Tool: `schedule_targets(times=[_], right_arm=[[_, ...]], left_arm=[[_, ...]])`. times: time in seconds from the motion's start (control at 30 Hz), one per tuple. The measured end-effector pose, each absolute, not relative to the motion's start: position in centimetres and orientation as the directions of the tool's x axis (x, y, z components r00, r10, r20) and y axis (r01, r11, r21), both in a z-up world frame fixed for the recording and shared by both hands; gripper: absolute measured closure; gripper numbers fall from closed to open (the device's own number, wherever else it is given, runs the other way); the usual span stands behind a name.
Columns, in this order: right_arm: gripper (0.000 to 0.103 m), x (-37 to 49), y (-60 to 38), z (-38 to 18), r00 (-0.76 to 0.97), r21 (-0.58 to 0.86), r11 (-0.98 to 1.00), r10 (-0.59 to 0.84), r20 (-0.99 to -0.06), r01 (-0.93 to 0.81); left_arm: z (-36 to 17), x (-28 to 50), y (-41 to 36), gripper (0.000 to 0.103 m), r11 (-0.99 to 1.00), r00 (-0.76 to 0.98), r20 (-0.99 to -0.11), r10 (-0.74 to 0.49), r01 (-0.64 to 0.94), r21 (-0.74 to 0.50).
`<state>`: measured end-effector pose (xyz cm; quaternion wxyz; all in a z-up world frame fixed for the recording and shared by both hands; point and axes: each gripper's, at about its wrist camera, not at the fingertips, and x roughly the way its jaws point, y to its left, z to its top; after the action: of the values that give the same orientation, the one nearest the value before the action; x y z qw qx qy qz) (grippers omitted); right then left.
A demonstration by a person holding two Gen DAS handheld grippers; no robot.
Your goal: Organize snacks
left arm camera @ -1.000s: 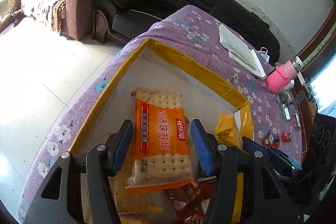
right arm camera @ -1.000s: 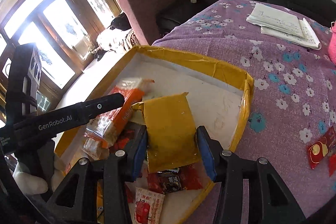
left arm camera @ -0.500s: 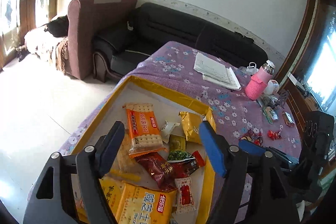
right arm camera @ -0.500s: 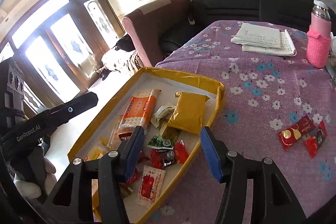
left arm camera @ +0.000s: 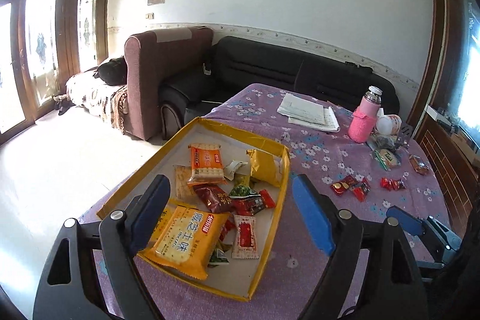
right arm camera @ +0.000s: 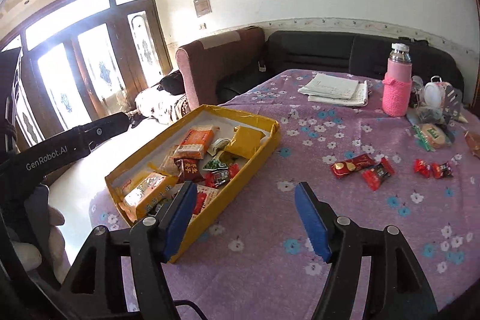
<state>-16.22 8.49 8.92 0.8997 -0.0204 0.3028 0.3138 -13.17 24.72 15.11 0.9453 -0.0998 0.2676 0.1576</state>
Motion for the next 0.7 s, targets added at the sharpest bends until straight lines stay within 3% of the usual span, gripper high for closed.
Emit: schedule_targets(times=[0.17, 0.7], right_arm=[[0.026, -18.5, 6.7, 10.1, 0.662, 0.111, 0.810, 0.541, -0.519, -0.576], [0.024, -20.6, 5.7, 10.0, 0.669, 0.094, 0.805, 0.547, -0.503, -0.586]], left_arm=[[15.2, -13.9, 22.5, 0.019, 0.941, 0.810, -0.540, 0.228, -0.325, -0.090], [15.6, -15.3, 20.2, 0.019, 0.953, 0.825, -0.518, 0.229, -0.297, -0.052]])
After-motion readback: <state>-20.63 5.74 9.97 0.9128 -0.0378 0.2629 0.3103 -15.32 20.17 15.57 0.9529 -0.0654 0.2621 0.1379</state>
